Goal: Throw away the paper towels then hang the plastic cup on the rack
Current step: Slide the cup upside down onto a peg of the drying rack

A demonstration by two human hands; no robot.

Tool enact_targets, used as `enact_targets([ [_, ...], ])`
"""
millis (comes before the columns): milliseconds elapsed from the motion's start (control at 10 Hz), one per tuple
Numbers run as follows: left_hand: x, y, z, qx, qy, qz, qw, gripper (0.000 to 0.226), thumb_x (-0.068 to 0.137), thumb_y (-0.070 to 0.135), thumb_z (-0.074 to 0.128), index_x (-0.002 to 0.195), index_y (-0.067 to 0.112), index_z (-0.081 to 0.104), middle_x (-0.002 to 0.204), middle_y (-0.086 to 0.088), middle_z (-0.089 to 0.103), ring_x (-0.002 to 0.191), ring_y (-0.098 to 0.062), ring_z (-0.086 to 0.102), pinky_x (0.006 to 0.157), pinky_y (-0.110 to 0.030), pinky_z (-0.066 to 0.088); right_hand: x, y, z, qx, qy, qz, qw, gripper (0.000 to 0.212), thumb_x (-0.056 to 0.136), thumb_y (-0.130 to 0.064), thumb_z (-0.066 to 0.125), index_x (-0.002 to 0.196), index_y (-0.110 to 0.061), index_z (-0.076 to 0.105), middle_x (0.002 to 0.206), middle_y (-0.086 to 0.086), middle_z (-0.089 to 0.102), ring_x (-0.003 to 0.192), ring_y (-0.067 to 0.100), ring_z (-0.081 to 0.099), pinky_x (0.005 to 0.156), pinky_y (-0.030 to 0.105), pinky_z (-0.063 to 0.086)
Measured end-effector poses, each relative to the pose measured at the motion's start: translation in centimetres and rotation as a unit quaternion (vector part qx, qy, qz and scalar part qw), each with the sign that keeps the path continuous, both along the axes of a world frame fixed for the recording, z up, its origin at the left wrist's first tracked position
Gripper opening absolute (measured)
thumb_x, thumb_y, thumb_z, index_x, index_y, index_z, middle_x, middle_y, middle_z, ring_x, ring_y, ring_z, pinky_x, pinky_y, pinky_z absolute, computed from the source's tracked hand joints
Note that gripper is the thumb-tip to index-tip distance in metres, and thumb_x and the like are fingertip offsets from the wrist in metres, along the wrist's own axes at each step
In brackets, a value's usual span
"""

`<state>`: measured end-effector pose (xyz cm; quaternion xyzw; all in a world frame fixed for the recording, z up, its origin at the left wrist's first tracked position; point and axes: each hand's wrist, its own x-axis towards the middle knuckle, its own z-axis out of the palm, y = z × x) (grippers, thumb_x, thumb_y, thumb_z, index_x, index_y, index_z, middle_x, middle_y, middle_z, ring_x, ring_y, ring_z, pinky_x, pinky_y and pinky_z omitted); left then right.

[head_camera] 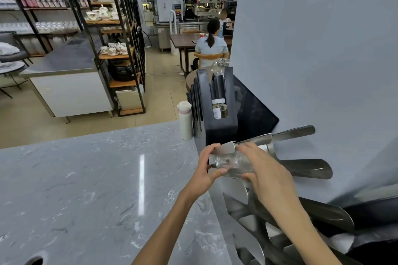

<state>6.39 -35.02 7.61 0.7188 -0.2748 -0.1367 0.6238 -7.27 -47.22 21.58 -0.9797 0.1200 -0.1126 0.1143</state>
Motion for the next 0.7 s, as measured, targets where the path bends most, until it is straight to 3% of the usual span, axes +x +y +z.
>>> enact_targets([
  [100,-0.2,0.0,0.1,-0.007,-0.002,-0.001,1.000,0.068,0.092,0.019,0.069,0.136,0.060,0.038,0.135,0.039,0.037,0.126,0.017,0.040,0.092,-0.002,0.044,0.1,-0.3,0.0,-0.001,0.011,0.009,1.000,0.062,0.090,-0.029,0.070,0.144,-0.035,0.041,0.151,-0.013,0.044,0.128,0.007,0.054,0.094,0.019,0.048],
  [200,-0.2,0.2,0.2,-0.012,-0.012,0.008,1.000,0.069,0.096,0.009,0.064,0.133,0.062,0.040,0.139,0.031,0.039,0.127,0.015,0.041,0.092,-0.006,0.046,-0.1,-0.2,0.2,0.005,0.012,-0.008,1.000,0.063,0.085,-0.034,0.074,0.141,-0.034,0.045,0.142,-0.009,0.056,0.120,0.013,0.062,0.092,0.024,0.051],
  [300,-0.1,0.1,0.3,-0.014,-0.020,0.025,0.999,0.064,0.101,0.002,0.055,0.132,0.056,0.042,0.141,0.016,0.044,0.125,0.016,0.043,0.096,-0.010,0.045,-0.2,0.0,0.4,-0.008,-0.012,-0.059,0.998,0.067,0.078,-0.050,0.076,0.137,-0.031,0.050,0.125,-0.003,0.069,0.111,0.022,0.066,0.090,0.032,0.053],
  [400,-0.7,-0.5,0.6,0.001,-0.008,0.048,0.999,0.053,0.107,0.009,0.046,0.129,0.057,0.040,0.141,0.012,0.044,0.128,0.007,0.044,0.112,-0.027,0.036,0.0,0.3,-0.1,-0.061,-0.028,-0.090,0.994,0.064,0.077,-0.064,0.067,0.126,-0.025,0.058,0.108,0.001,0.075,0.099,0.021,0.067,0.090,0.034,0.050],
  [500,-1.6,-0.8,1.3,0.011,-0.003,0.049,0.999,0.042,0.111,0.013,0.038,0.138,0.045,0.034,0.144,0.009,0.037,0.131,-0.010,0.041,0.119,-0.043,0.033,-0.1,0.2,-0.6,-0.074,-0.037,-0.095,0.992,0.066,0.078,-0.071,0.057,0.119,-0.020,0.060,0.103,0.002,0.075,0.097,0.021,0.068,0.097,0.037,0.046],
  [600,-2.5,-0.8,2.5,0.001,0.029,0.053,0.998,0.047,0.111,0.011,0.037,0.153,0.030,0.029,0.158,0.004,0.033,0.143,-0.018,0.035,0.122,-0.050,0.030,-0.7,-0.3,-0.9,-0.009,-0.028,-0.081,0.996,0.071,0.085,-0.071,0.049,0.135,-0.022,0.054,0.131,0.005,0.066,0.128,0.023,0.054,0.114,0.046,0.031],
  [700,-4.6,0.1,1.8,-0.032,0.106,0.110,0.988,0.052,0.110,0.011,0.037,0.159,0.023,0.025,0.164,-0.001,0.030,0.149,-0.023,0.033,0.121,-0.052,0.031,-2.0,-0.5,-0.6,0.046,-0.037,-0.059,0.996,0.069,0.092,-0.061,0.049,0.150,-0.025,0.036,0.151,0.002,0.047,0.143,0.023,0.035,0.119,0.052,0.023],
])
